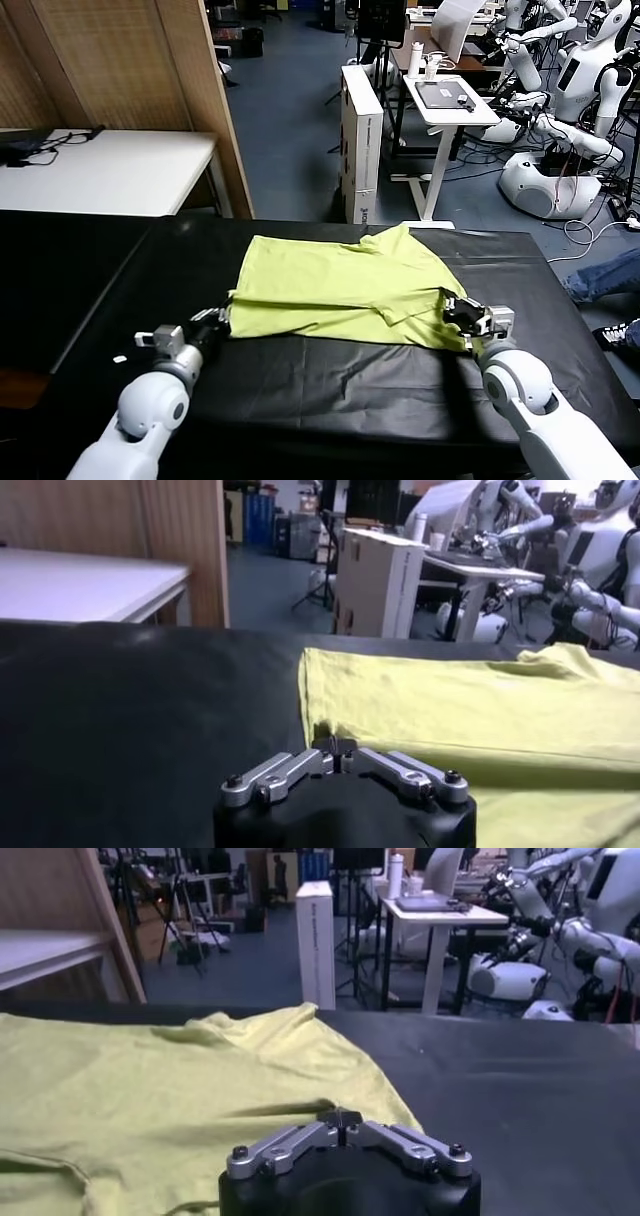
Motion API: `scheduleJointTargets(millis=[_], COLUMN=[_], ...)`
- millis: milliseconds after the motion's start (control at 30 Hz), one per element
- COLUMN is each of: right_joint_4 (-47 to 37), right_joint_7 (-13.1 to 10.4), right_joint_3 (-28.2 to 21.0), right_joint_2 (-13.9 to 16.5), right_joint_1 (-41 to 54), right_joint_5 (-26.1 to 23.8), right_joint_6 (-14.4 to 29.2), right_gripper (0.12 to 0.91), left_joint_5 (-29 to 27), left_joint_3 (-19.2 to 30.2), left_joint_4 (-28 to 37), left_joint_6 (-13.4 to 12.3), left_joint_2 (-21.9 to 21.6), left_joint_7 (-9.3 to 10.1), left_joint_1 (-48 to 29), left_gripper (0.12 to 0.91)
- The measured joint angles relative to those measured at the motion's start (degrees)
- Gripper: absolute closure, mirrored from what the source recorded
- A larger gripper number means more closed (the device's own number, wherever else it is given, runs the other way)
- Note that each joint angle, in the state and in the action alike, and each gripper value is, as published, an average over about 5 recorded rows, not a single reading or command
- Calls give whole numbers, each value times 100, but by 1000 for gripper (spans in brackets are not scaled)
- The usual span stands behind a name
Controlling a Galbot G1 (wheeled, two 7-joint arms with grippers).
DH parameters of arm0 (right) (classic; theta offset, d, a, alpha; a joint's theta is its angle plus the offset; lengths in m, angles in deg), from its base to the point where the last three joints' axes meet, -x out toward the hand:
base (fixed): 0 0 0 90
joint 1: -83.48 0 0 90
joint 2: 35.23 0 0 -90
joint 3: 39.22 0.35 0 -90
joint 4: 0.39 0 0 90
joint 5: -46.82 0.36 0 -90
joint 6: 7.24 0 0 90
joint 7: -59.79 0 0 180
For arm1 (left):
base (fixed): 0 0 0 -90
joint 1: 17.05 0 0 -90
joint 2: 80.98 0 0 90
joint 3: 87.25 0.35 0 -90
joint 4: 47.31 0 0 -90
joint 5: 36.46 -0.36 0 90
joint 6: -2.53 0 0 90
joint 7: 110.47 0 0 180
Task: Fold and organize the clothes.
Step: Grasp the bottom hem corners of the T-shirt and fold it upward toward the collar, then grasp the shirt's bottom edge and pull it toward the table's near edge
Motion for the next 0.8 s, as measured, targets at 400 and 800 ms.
scheduleJointTargets(millis=[400,800], right_joint_4=[984,1245], right_joint_7=[395,397], right_joint_3=[795,1406], right_joint_2=[590,761], right_joint_1=[-1069,-1803], right_joint_5=[95,23], right_joint_6=[-674,-684], right_gripper=[119,210], left_joint_5=[85,-156], left_joint_3=[-284,-485], left_joint_4=[-471,-964], left_joint_6=[246,225], left_joint_2=[-46,236], left_joint_7=[54,10], left_joint_1=[495,1382], left_gripper=[158,123])
